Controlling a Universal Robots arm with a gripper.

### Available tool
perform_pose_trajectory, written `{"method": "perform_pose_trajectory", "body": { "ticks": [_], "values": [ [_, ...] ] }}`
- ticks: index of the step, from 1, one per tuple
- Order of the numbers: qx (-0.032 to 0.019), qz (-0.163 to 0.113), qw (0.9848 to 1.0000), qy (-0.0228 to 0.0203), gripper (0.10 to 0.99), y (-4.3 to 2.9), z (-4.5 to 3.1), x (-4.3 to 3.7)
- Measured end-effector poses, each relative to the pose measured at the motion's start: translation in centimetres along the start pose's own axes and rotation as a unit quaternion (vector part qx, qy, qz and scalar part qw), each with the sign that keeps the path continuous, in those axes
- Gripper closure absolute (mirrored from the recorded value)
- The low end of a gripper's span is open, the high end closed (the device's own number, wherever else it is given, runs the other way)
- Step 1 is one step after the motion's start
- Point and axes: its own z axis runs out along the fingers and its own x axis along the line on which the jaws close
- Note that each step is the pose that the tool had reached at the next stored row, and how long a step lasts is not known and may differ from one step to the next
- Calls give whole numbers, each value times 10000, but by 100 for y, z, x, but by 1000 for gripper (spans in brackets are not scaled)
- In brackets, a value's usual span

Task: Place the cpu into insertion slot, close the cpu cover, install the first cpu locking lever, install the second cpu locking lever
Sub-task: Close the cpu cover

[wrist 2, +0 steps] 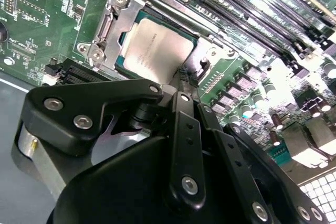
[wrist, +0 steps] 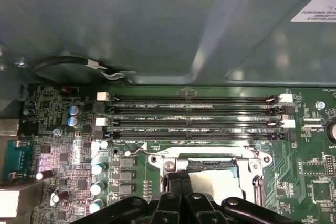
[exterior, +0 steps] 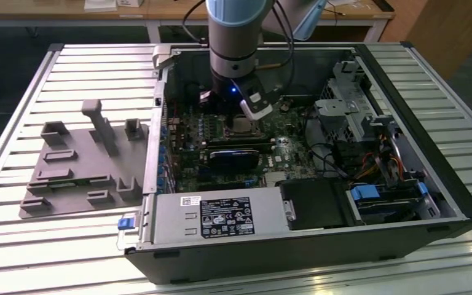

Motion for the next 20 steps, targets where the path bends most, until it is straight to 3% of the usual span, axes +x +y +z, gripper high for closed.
{"method": "perform_pose_trajectory", "body": {
  "ticks": [20],
  "values": [
    [-3,-22,10000,4,984,7,34,14]
  ]
}}
